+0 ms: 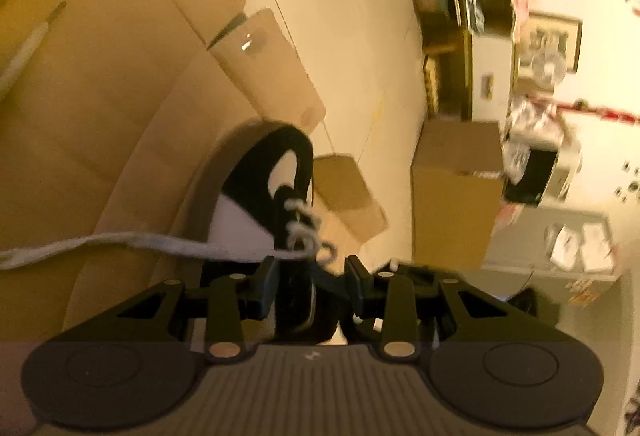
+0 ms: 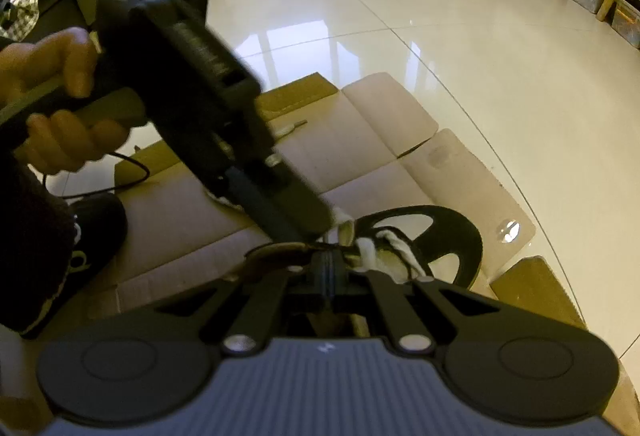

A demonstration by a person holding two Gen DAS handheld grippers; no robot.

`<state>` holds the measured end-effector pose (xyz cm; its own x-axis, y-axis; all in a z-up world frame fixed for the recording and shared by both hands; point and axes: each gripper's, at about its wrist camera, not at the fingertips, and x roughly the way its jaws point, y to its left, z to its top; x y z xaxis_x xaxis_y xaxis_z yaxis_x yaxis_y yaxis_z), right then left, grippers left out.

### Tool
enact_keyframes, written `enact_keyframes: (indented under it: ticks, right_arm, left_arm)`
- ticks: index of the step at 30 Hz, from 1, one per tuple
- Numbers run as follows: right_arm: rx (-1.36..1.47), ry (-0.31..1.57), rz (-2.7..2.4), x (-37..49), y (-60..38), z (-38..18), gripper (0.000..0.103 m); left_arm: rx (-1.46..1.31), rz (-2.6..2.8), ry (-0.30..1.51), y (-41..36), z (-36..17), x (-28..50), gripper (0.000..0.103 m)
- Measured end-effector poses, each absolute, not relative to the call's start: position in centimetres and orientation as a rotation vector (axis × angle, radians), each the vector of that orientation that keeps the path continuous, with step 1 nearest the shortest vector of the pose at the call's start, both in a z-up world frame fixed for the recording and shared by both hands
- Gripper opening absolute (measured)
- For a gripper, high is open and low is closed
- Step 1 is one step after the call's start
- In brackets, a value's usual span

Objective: Lace up shoes with both hands

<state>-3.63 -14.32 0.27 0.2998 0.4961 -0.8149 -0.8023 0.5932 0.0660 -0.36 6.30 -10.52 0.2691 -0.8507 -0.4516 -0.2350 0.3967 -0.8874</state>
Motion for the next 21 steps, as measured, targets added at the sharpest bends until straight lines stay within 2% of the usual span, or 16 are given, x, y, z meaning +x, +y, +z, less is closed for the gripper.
enact_keyframes:
  ticks: [10,12,17,19,21]
  right_arm:
    - [-0.38,0.913,0.884,-3.8,-14.5,0.2,0.002]
    - [-0.368,0.918,0.882,-3.7,-14.6,0.2,0.002]
    - [-0.375,0.905,0.878,-3.9,-14.5,0.0,0.002]
    - [-0.373,0.905,0.877,-3.9,-14.4,0.0,0.002]
    - [-0.365,0.907,0.874,-3.9,-14.5,-0.1,0.002]
  left_arm:
    - [-1.065,-0.475,1.179,6.7,-10.3,3.4,0.037]
    - [-1.005,-0.455,1.198,6.6,-9.9,3.5,0.045]
    - [-0.946,-0.409,1.238,8.0,-9.2,2.6,0.046]
    - [-0.99,-0.435,1.211,8.7,-8.8,1.5,0.041]
    - [-1.022,-0.453,1.212,8.7,-8.8,0.7,0.028]
